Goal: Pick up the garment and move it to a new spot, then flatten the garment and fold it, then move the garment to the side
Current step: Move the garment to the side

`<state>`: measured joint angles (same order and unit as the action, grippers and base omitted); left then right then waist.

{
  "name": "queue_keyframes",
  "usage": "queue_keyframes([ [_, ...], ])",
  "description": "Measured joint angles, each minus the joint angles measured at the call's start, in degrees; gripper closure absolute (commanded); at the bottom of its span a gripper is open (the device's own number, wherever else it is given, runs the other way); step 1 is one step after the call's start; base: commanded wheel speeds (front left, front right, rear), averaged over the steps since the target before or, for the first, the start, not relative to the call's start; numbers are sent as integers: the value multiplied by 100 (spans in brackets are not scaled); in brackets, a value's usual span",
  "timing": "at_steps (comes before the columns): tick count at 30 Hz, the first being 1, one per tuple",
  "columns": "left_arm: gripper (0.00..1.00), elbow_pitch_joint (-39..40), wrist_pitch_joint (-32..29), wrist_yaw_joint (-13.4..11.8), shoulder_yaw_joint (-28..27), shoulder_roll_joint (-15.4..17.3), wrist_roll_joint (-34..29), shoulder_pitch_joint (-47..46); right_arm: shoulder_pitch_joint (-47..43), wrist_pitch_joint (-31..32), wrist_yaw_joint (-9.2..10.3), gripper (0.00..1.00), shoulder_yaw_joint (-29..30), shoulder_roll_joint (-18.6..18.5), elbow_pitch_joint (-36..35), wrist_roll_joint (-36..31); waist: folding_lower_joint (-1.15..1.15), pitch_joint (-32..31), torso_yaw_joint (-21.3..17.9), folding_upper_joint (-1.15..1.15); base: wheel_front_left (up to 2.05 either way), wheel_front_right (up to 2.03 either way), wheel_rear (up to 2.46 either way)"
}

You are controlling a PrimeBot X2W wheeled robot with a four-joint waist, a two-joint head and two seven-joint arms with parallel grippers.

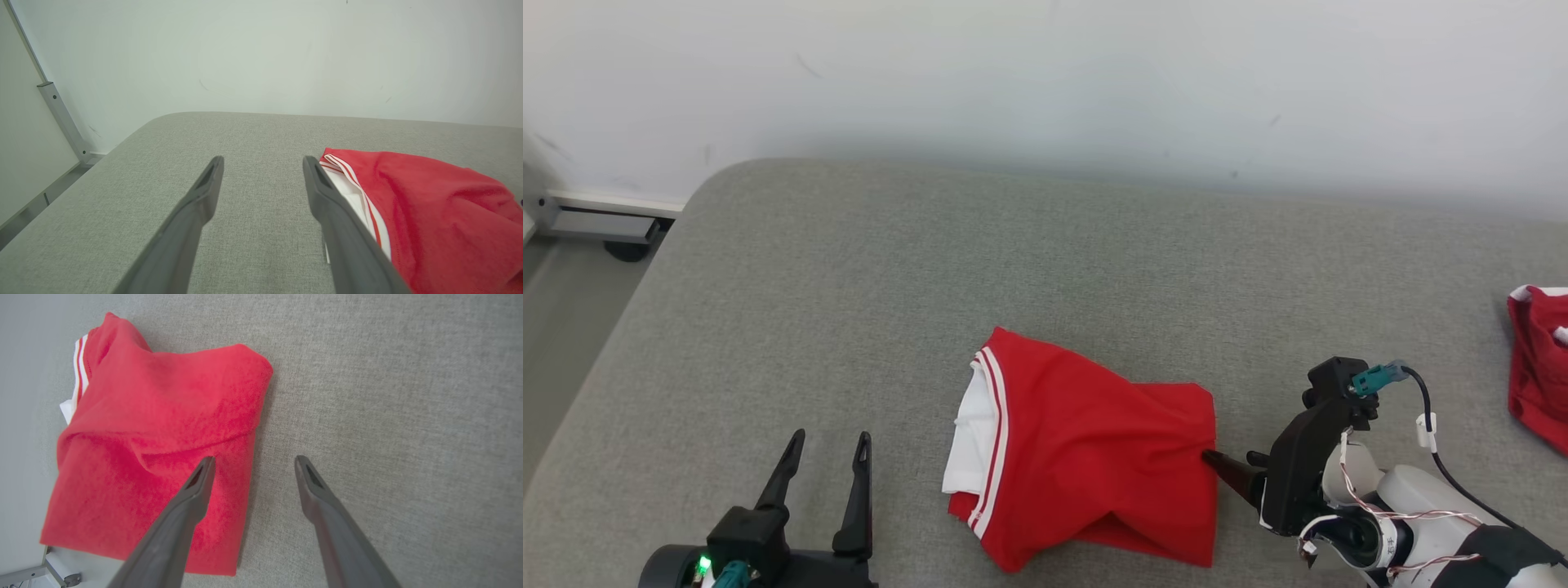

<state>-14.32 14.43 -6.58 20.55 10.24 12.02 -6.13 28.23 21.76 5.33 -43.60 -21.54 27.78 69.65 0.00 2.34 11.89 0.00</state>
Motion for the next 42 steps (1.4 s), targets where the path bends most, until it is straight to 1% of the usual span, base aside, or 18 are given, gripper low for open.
queue_keyframes([
  [6, 0, -3, 0, -3, -3, -90, -43, -4, 30, 140, 32, 0, -46, 144, 222, 2, 1, 40, 138, 0, 0, 0, 0],
  [8, 0, -7, 0, -3, -20, -105, -43, -5, 59, 202, 73, 0, -91, 219, 326, 1, 1, 49, 173, 0, 0, 0, 0],
  [12, 0, -19, 0, -4, -66, -122, -42, -5, 96, 302, 73, 0, -140, 287, 447, 1, 1, 67, 216, 0, 0, 0, 0],
  [13, 0, -26, 0, -4, -80, -126, -42, -5, 136, 325, 73, 42, -149, 304, 506, 1, 1, 71, 224, 0, 0, 0, 0],
  [14, 0, -34, 0, -4, -88, -129, -42, -5, 171, 347, 74, 56, -156, 321, 544, 1, 0, 75, 230, 0, 0, 0, 0],
  [15, 0, -46, 0, -5, -93, -130, -41, -5, 183, 352, 74, 83, -160, 334, 565, 1, 0, 78, 234, 0, 0, 0, 0],
  [16, 0, -69, 0, -5, -100, -135, -40, -5, 184, 352, 75, 100, -163, 363, 602, 1, 1, 86, 240, 0, 0, 0, 0],
  [23, 0, -96, 0, -47, -140, -166, -4, -3, 291, 352, 70, 100, -136, 409, 721, 7, 1, 113, 227, 0, 0, 0, 0],
  [27, 0, -102, 0, -47, -203, -160, 11, 2, 592, 350, -22, 100, -76, 320, 735, -8, 0, 116, 158, 0, 0, 0, 0],
  [35, 0, -94, 0, -47, -302, -158, 56, 9, 1215, 445, -190, 100, 68, -339, 740, -188, 0, 123, -53, 0, 0, 0, 0],
  [39, 0, -75, 0, -45, -309, -159, 65, 15, 1414, 600, -319, 100, 101, -655, 695, -268, 0, 152, -176, 0, 0, 0, 0],
  [42, 0, -40, 0, -45, -324, -160, 75, 22, 1627, 606, -334, 100, 204, -870, 650, -275, 1, 189, -266, 0, 0, 0, 0],
])
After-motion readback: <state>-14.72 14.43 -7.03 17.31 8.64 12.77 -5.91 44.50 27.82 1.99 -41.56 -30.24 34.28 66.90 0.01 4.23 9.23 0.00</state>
